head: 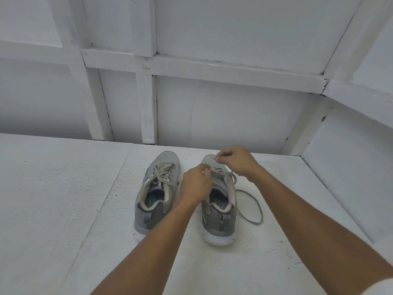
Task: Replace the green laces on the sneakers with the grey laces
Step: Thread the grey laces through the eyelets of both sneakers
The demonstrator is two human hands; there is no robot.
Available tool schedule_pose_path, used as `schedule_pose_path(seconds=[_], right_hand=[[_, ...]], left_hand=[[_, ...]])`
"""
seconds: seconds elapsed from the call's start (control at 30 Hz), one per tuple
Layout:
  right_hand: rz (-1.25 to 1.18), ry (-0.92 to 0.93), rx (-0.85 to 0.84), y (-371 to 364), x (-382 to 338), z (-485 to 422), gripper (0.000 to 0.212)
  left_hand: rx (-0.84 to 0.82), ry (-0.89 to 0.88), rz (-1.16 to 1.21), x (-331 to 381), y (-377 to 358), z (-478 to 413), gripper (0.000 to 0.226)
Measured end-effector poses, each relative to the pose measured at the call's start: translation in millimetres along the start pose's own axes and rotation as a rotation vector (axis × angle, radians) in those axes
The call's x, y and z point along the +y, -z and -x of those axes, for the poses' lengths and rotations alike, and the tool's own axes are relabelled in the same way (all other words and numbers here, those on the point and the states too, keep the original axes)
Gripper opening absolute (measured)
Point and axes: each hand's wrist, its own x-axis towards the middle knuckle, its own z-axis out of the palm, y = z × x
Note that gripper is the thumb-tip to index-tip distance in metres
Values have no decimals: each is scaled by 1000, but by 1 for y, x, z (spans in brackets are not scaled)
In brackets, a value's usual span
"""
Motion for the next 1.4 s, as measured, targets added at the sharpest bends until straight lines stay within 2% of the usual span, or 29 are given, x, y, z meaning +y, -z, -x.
schedule_pose_path(seconds=[0.27,0.63,1.4], right_hand=[[133,21,-45,-23,6,5,13],[172,18,-29,-32,10,7,13],[214,-1,-33,-35,10,9,13]], left_hand=[[13,94,-7,-5,-4,-4,32],[20,200,263,-18,-10,-10,34],[27,218,349,-23,-12,-12,39]])
